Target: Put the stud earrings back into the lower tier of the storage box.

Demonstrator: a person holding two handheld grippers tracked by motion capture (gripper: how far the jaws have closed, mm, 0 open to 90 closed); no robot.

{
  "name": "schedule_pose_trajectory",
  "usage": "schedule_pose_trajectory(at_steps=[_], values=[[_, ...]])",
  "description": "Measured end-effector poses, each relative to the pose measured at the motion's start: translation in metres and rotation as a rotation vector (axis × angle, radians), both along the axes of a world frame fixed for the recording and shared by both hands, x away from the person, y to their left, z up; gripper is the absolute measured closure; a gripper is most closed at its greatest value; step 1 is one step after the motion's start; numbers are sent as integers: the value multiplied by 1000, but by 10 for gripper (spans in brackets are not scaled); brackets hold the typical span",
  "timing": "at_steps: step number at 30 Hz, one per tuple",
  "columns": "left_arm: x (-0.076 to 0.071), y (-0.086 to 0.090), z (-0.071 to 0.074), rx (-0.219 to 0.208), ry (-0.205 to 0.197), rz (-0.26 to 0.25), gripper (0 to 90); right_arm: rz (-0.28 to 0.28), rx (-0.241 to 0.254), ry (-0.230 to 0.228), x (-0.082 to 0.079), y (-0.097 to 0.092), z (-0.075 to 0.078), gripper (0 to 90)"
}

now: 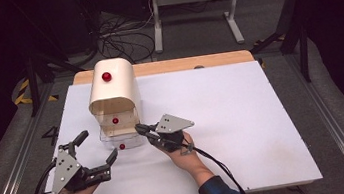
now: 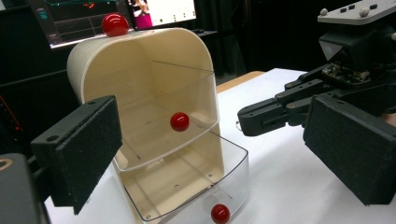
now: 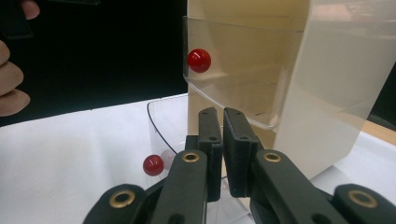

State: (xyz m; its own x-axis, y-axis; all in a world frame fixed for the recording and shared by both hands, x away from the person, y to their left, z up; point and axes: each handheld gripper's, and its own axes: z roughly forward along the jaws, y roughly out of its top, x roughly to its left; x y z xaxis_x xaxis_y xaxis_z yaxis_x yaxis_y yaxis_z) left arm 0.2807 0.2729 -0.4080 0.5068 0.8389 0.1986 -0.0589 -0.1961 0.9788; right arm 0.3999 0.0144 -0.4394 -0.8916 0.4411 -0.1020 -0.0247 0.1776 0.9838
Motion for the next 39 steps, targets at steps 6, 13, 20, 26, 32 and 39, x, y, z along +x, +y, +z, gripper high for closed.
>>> schedule_pose_trajectory(at_steps=[6, 13, 20, 26, 32, 39], values=[[-1, -1, 1, -3, -2, -2, 51, 2, -15, 10, 1, 5, -2, 868], [0, -1, 0, 0, -1, -5, 51, 3, -36, 17, 3, 9, -5, 866], [0, 0, 0, -3, 4, -7, 51, -11, -56, 22, 4, 12, -7, 857], [0, -1, 0, 0, 3, -10, 51, -22, -74, 21, 4, 13, -7, 783], [0, 0, 0, -6, 3, -8, 50, -32, -62, 7, 3, 9, -2, 729], [1, 0, 0, -3, 5, -8, 49, -32, -31, 5, 0, -1, 7, 558]])
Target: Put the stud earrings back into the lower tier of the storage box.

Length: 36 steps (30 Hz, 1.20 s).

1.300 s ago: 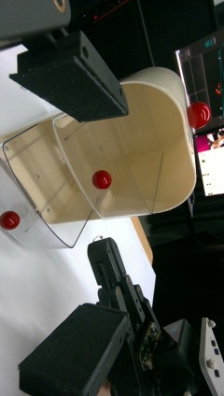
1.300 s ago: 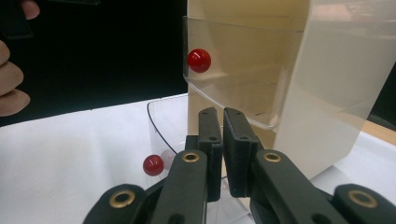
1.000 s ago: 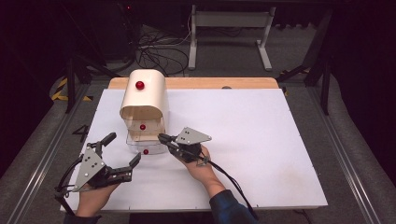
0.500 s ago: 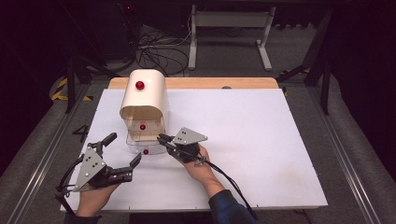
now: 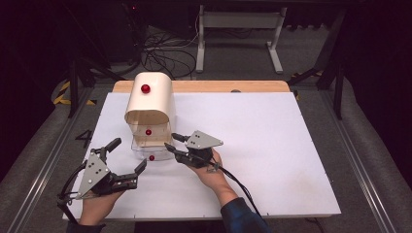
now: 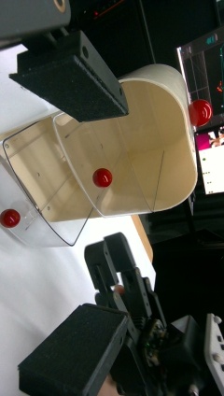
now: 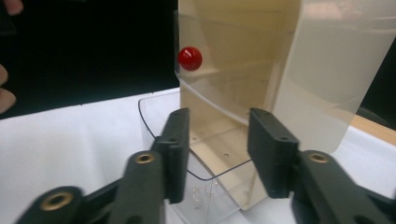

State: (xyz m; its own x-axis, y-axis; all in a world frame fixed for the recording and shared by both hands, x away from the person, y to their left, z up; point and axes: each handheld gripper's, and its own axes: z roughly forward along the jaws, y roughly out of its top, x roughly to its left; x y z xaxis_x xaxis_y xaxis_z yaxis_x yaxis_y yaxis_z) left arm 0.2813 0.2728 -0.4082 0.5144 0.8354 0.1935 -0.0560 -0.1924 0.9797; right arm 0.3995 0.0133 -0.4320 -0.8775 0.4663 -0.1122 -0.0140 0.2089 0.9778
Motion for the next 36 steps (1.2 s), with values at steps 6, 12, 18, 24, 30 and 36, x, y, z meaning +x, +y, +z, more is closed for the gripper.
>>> schedule_pose_trajectory(at_steps=[6, 12, 18, 24, 30, 36], values=[[0, -1, 0, -6, 3, -3, 49, 2, 32, 1, -2, -7, 6, 451], [0, 0, 0, -12, 1, -5, 50, 19, 59, 20, -3, -15, 11, 384], [0, 0, 0, -14, 4, -6, 49, 33, 60, 11, -6, -22, 14, 306], [1, -2, 0, -12, 11, -12, 48, 31, 85, 20, -7, -34, 20, 253], [2, -3, 0, -13, 15, -14, 47, 12, 107, 24, -8, -47, 24, 198], [1, -3, 1, -18, 3, -10, 49, -2, 128, 24, -9, -58, 27, 155]])
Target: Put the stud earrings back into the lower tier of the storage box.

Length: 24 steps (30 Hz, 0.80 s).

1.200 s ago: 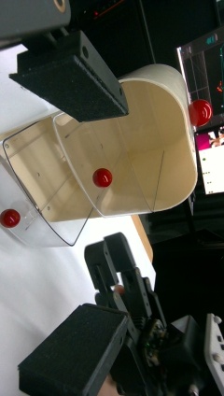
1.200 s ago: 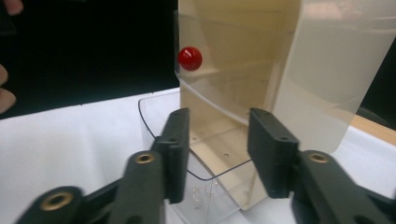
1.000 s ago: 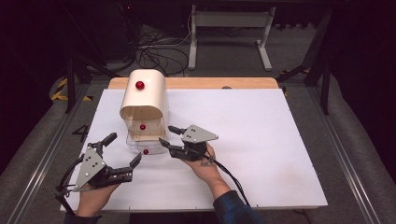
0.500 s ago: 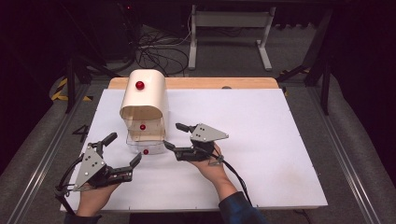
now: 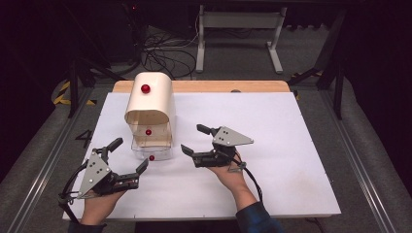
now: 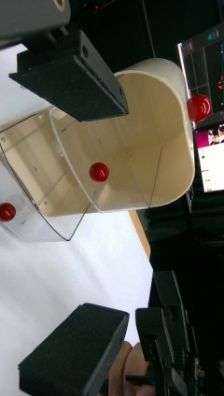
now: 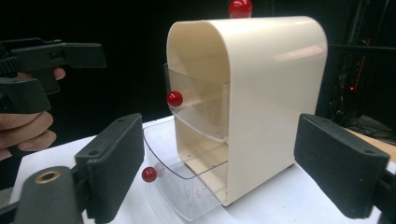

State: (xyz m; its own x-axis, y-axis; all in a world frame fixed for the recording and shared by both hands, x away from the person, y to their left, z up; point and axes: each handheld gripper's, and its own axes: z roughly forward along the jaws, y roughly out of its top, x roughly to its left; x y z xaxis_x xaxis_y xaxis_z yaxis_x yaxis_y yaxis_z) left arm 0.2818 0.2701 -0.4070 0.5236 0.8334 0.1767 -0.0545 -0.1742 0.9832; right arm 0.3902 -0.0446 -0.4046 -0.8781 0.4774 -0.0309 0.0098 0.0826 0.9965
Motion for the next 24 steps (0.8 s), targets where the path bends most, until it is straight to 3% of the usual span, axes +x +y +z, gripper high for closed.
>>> schedule_pose_trajectory(at_steps=[24], values=[[2, -2, 1, -16, 25, -15, 41, -60, 40, 4, -8, -45, 11, 30]])
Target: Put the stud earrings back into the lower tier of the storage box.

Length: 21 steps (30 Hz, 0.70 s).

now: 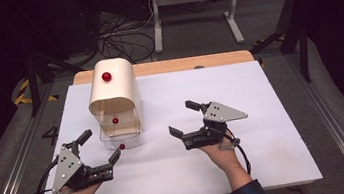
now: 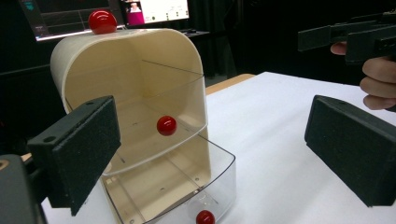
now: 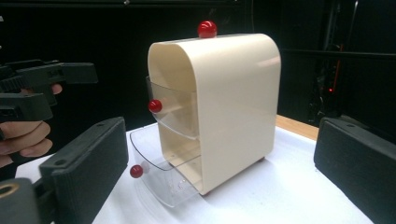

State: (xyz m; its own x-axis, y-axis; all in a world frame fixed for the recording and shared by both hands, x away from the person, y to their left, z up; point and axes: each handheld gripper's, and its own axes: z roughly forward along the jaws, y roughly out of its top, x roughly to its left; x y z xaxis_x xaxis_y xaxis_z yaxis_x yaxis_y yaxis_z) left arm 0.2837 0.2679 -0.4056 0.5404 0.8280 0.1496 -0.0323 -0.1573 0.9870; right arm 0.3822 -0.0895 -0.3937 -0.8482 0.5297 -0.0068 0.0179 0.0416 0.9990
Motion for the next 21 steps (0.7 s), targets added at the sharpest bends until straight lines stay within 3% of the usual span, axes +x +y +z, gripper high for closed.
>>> schedule_pose_trajectory(at_steps=[21], values=[[1, 2, 2, -28, 27, -35, 37, -50, 14, -6, -8, -38, 6, 0]])
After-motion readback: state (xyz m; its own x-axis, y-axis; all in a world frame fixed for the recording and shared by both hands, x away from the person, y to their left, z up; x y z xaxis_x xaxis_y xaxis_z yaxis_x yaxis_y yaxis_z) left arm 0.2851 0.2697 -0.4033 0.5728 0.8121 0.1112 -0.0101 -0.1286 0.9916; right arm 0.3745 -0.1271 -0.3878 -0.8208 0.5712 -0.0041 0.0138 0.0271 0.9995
